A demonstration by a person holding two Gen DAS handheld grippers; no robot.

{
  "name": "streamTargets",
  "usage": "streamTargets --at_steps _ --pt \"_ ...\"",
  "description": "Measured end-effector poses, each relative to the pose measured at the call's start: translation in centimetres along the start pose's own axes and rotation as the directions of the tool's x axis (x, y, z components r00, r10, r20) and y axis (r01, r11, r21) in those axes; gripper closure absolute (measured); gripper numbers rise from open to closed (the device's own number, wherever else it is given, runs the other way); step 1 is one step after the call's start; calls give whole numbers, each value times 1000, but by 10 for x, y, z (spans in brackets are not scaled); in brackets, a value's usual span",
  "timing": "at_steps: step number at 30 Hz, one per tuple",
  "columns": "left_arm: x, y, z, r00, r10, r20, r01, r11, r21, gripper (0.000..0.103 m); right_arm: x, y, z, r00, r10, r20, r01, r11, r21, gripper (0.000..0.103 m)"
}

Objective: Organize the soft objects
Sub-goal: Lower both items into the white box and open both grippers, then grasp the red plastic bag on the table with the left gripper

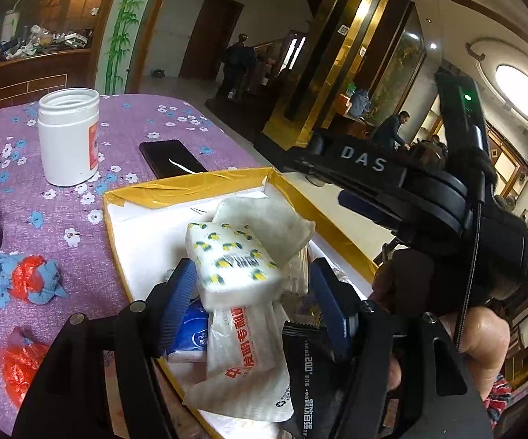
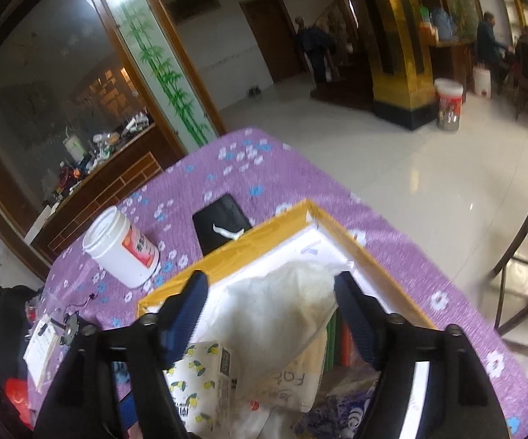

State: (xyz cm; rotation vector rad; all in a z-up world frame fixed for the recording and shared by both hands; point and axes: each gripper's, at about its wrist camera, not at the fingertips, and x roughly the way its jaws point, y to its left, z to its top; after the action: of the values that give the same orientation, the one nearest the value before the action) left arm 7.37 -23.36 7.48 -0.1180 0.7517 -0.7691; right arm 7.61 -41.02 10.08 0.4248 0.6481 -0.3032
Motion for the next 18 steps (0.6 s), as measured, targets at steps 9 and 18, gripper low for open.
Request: streamTargets --at_steps 9,18 --pt "-46 12 10 998 55 35 -54 998 -15 39 -15 -11 3 990 93 105 -104 988 111 21" --pt "-95 71 -3 988 155 21 -153 984 -94 39 -26 4 2 987 39 155 -41 999 9 4"
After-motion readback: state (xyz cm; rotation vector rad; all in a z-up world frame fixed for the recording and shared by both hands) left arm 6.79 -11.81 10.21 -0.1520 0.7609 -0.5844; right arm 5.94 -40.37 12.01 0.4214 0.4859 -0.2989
